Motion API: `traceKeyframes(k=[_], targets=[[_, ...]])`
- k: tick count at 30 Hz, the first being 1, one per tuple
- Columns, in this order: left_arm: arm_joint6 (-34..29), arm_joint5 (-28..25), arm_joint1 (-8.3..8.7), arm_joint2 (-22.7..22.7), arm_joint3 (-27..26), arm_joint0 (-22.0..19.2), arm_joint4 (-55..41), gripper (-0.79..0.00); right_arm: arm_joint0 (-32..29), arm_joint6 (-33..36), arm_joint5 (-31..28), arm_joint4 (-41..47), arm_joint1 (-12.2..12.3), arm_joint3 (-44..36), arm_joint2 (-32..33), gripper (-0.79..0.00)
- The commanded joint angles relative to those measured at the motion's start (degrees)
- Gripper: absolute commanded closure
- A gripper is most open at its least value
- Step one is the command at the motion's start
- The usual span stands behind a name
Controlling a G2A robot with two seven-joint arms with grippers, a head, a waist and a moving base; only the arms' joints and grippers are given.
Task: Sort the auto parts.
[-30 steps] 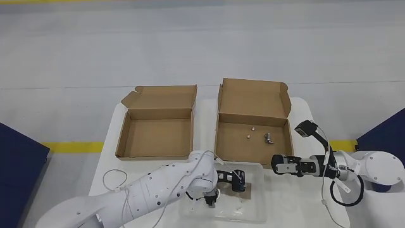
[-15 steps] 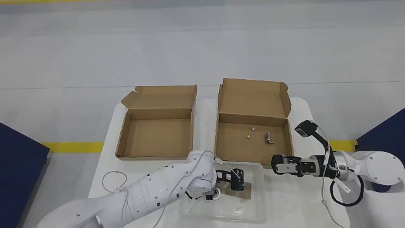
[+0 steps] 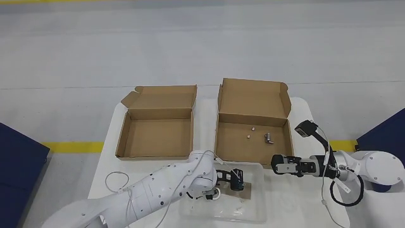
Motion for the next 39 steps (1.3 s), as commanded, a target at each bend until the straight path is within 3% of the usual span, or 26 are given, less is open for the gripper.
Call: traceKeyframes(k=[1,25,28,32,39], targets=[[0.04,-0.22,-0.27,0.05,0.48,0.00,-0.03,-0.179,0.00,0.00,0.00,0.00,0.00,0.00,0.00,-0.785],[-0.69,-1.09,-2.68,-0.29,4.00,0.24,1.03,-0.148,0.00,0.00,0.00,0.00,0.00,0.00,0.00,-0.785],[-0.75,-1.14,-2.88,-0.35,4.42,0.33,1.18,-0.123,0.00,0.00,0.00,0.00,0.00,0.00,0.00,-0.785],[-0.75,-0.82,-3.14,-0.55,4.87,0.41,1.50,0.000,0.00,0.00,0.00,0.00,0.00,0.00,0.00,-0.785],[-0.70,-0.43,-3.58,-0.83,5.46,0.65,2.15,0.000,0.00,0.00,0.00,0.00,0.00,0.00,0.00,-0.785]])
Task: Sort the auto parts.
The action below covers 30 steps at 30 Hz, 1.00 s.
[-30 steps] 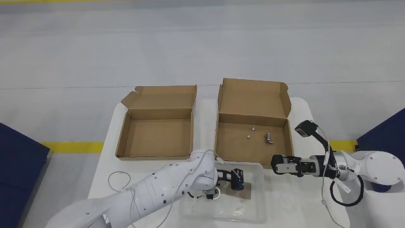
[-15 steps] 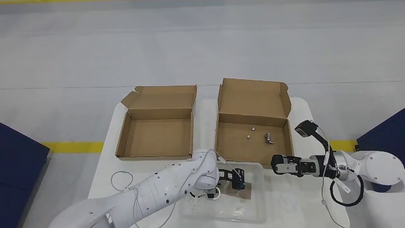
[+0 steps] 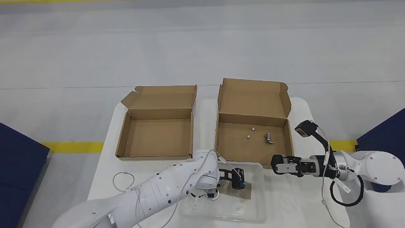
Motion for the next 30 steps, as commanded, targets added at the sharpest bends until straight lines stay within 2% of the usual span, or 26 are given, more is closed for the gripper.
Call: traceKeyframes(k=[1,6,10,16,21,30], targets=[[0.02,-0.01,-0.07,-0.09,0.00,0.06,0.13,0.000,0.00,0.00,0.00,0.00,0.00,0.00,0.00,-0.785],[-0.52,-0.31,0.33,-1.23,-1.53,0.12,-0.27,0.000,0.00,0.00,0.00,0.00,0.00,0.00,0.00,-0.785],[-2.09,0.00,1.65,-3.07,-5.04,0.54,-0.36,0.000,0.00,0.00,0.00,0.00,0.00,0.00,0.00,-0.785],[-4.10,1.89,5.08,-6.52,-14.01,2.41,0.90,0.000,0.00,0.00,0.00,0.00,0.00,0.00,0.00,-0.785],[-0.14,-2.08,8.63,-8.32,-20.36,2.94,-0.56,0.000,0.00,0.00,0.00,0.00,0.00,0.00,0.00,-0.785],[1.27,-1.73,8.71,-8.62,-19.73,3.39,-0.38,0.000,0.00,0.00,0.00,0.00,0.00,0.00,0.00,-0.785]])
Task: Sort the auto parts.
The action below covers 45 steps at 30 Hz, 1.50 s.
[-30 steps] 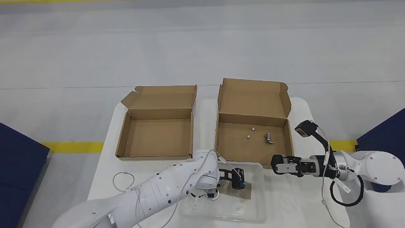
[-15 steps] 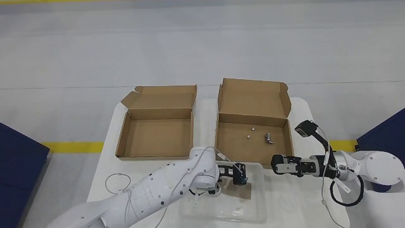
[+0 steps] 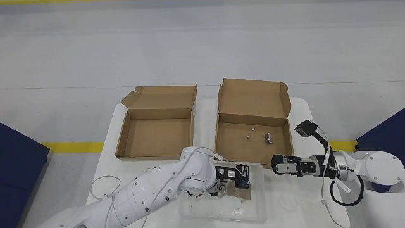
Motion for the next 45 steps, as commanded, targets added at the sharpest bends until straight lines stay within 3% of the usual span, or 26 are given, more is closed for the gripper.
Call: traceKeyframes(k=[1,5,12,16,19,28,33,35,41,45], targets=[[3.31,-0.22,0.24,-0.97,0.94,0.53,-0.10,0.000,0.00,0.00,0.00,0.00,0.00,0.00,0.00,-0.785],[14.12,-6.40,2.57,-7.68,0.93,2.21,-1.84,0.000,0.00,0.00,0.00,0.00,0.00,0.00,0.00,-0.785],[30.44,-22.88,8.64,-22.91,-0.50,10.43,1.59,0.000,0.00,0.00,0.00,0.00,0.00,0.00,0.00,-0.785],[42.48,-22.88,11.22,-26.58,-1.88,14.30,4.58,0.000,0.00,0.00,0.00,0.00,0.00,0.00,0.00,-0.785],[50.27,-22.88,12.97,-27.17,-0.84,15.44,7.94,0.000,0.00,0.00,0.00,0.00,0.00,0.00,0.00,-0.785],[51.06,-22.46,12.91,-26.95,-1.00,16.00,7.65,0.000,0.00,0.00,0.00,0.00,0.00,0.00,0.00,-0.785],[68.48,-22.88,13.20,-28.62,2.17,17.35,4.50,0.000,0.00,0.00,0.00,0.00,0.00,0.00,0.00,-0.785],[79.87,-22.88,13.73,-27.77,2.26,17.56,5.52,0.000,0.00,0.00,0.00,0.00,0.00,0.00,0.00,-0.785],[114.78,-22.88,16.11,-21.56,9.40,15.18,19.38,0.000,0.00,0.00,0.00,0.00,0.00,0.00,0.00,-0.785],[115.14,-22.88,16.85,-19.58,8.46,13.92,16.08,0.000,0.00,0.00,0.00,0.00,0.00,0.00,0.00,-0.785]])
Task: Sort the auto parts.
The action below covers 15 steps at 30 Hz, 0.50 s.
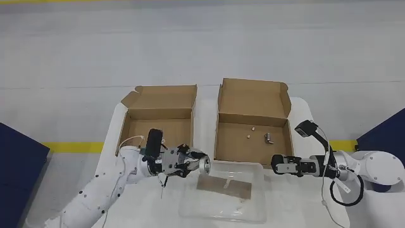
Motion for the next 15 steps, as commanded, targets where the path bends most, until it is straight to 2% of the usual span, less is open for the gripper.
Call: traceKeyframes(k=[1,10,15], targets=[[-5.61,0.09,0.29,0.02,-0.81,-0.32,-4.53,0.000,0.00,0.00,0.00,0.00,0.00,0.00,0.00,-0.785],[-5.32,0.38,0.35,-0.16,-0.99,-0.46,-4.50,0.000,0.00,0.00,0.00,0.00,0.00,0.00,0.00,-0.785],[-3.43,2.30,-0.17,-0.98,-5.00,1.47,-10.22,0.000,0.00,0.00,0.00,0.00,0.00,0.00,0.00,-0.785]])
